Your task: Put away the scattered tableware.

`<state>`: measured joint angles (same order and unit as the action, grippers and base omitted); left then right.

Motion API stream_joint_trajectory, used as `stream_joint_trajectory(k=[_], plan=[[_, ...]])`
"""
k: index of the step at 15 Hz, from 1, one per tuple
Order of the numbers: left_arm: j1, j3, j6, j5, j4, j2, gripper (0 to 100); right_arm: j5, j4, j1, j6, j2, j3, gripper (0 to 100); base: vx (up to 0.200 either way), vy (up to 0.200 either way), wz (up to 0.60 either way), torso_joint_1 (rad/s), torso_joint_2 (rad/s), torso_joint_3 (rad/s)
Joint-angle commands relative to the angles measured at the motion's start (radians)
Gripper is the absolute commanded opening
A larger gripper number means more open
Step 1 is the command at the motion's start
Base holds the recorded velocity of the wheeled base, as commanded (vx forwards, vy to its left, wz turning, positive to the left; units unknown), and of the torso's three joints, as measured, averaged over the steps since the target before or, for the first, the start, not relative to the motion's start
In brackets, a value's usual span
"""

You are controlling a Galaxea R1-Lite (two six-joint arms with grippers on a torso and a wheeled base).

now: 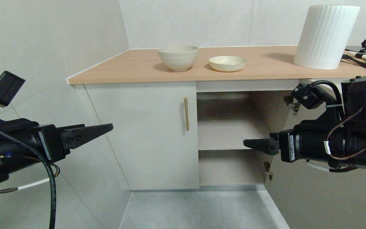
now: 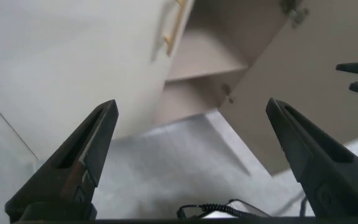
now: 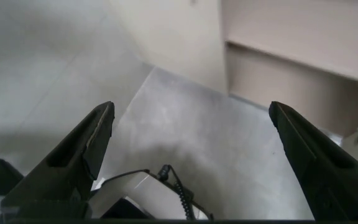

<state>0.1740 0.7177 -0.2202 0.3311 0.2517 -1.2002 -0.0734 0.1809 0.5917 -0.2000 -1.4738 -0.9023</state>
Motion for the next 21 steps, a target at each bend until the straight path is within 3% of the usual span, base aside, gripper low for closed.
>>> stream_joint_trajectory(k=[1,10,21], plan=[[0.001,0.002,-0.001,0.000,0.001,-0.005,100,-0.003,0.008,0.002,0.002,0.007,0.016,100,0.200,0.000,0.00,0.012,0.01,-0.002],[-0.001,0.003,-0.004,0.002,0.001,-0.012,100,-0.005,0.014,0.002,0.004,0.015,0.020,100,0.200,0.000,0.00,0.003,0.00,-0.002],[0.001,0.002,-0.004,0.005,0.001,-0.042,100,-0.019,0.014,0.002,0.005,0.018,0.022,100,0.000,0.000,0.00,0.012,-0.06,-0.048]])
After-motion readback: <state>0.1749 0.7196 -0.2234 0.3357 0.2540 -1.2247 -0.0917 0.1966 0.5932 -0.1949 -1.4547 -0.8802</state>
